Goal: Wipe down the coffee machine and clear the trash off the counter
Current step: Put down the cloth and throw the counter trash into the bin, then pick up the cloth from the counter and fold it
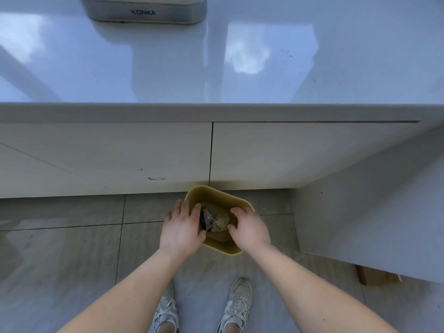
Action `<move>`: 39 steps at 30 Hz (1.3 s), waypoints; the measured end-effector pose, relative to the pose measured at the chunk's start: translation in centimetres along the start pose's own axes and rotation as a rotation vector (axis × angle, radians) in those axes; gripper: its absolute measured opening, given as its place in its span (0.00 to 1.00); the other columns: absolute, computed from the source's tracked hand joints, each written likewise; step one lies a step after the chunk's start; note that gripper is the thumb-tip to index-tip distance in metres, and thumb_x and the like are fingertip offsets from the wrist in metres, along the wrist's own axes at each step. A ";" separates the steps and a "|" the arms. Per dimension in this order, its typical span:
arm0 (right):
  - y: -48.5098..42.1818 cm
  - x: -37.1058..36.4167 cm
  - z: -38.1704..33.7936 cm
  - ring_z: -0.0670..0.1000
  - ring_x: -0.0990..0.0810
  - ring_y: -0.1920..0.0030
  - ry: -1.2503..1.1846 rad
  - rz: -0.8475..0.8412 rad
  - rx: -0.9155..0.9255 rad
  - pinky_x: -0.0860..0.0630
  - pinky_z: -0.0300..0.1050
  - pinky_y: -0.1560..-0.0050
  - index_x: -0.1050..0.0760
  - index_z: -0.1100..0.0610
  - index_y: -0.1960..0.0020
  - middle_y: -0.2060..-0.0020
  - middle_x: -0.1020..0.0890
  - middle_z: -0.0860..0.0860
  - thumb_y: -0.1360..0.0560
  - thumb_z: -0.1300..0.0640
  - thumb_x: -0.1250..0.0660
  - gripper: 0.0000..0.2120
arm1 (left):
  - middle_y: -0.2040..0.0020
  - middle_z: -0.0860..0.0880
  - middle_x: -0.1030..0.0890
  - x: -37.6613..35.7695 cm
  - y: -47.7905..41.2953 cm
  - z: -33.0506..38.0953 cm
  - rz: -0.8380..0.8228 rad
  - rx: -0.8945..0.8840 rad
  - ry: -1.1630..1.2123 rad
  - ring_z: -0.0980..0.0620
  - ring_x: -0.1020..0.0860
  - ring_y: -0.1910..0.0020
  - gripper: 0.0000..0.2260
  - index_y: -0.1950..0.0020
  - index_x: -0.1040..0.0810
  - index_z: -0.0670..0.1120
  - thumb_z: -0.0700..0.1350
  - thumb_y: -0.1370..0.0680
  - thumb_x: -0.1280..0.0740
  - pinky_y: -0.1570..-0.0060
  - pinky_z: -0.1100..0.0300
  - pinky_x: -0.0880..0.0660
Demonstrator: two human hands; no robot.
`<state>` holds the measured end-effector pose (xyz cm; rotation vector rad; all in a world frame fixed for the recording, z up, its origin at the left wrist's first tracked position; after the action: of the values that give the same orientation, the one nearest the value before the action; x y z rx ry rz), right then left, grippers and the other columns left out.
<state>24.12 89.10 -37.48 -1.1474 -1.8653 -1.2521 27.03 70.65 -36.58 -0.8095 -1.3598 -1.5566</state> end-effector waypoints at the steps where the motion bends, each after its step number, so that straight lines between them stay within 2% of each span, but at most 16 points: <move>1: 0.3 0.6 -0.5 0.52 0.22 0.45 0.010 0.012 0.010 0.19 0.46 0.52 0.27 0.46 0.35 0.41 0.22 0.48 0.23 0.46 0.35 0.17 | 0.25 0.43 0.35 0.7 0.4 -0.1 0.004 0.007 -0.004 0.40 0.40 0.24 0.33 0.25 0.40 0.50 0.60 0.26 0.35 0.29 0.41 0.35; 7: 3.6 6.3 -3.5 0.52 0.25 0.40 0.063 0.019 0.042 0.19 0.48 0.49 0.30 0.44 0.32 0.38 0.24 0.47 0.25 0.44 0.35 0.22 | 0.25 0.44 0.35 7.0 4.2 -0.4 0.039 0.063 0.030 0.41 0.40 0.24 0.32 0.25 0.41 0.53 0.63 0.26 0.39 0.29 0.41 0.38; 13: 7.0 13.3 -7.4 0.52 0.24 0.42 0.083 0.063 0.085 0.19 0.48 0.49 0.30 0.45 0.31 0.39 0.23 0.48 0.24 0.43 0.35 0.22 | 0.26 0.43 0.34 15.9 8.6 0.1 0.131 0.063 0.007 0.43 0.37 0.26 0.31 0.25 0.40 0.51 0.63 0.24 0.42 0.29 0.44 0.37; 19: 8.4 19.2 -11.8 0.52 0.25 0.39 0.096 0.111 0.156 0.20 0.47 0.49 0.31 0.43 0.31 0.37 0.24 0.48 0.24 0.42 0.35 0.22 | 0.21 0.43 0.42 23.6 12.1 -0.4 0.201 0.081 -0.014 0.43 0.47 0.21 0.32 0.22 0.47 0.52 0.63 0.22 0.43 0.24 0.44 0.44; 25: 9.4 24.4 -16.3 0.54 0.28 0.36 0.144 0.126 0.260 0.22 0.50 0.45 0.33 0.43 0.29 0.34 0.26 0.49 0.24 0.43 0.35 0.24 | 0.20 0.43 0.45 29.8 14.8 -0.8 0.288 0.124 -0.028 0.43 0.49 0.21 0.33 0.21 0.49 0.51 0.63 0.22 0.43 0.24 0.43 0.46; 31: 10.3 28.8 -20.7 0.55 0.31 0.34 0.173 0.139 0.383 0.24 0.52 0.41 0.36 0.44 0.27 0.32 0.28 0.49 0.24 0.43 0.36 0.27 | 0.21 0.42 0.43 35.7 17.0 -2.1 0.458 0.188 -0.002 0.43 0.47 0.22 0.32 0.22 0.46 0.51 0.62 0.22 0.42 0.24 0.44 0.43; 39: 11.0 34.3 -27.2 0.55 0.31 0.36 0.172 0.203 0.532 0.26 0.52 0.42 0.34 0.45 0.29 0.35 0.27 0.49 0.24 0.44 0.37 0.25 | 0.23 0.42 0.40 42.3 20.0 -4.8 0.616 0.286 -0.028 0.42 0.44 0.23 0.32 0.23 0.45 0.51 0.62 0.23 0.41 0.26 0.44 0.40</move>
<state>19.49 76.81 5.73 -0.8776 -1.7524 -0.6588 29.18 57.37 8.52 -0.9556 -1.1661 -0.8556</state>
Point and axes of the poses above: each hand's wrist, its own y-axis away from the middle knuckle, its own x-axis out of the back of the hand, z = x × y, the point moved 6 cm from there along -y, towards the middle knuckle
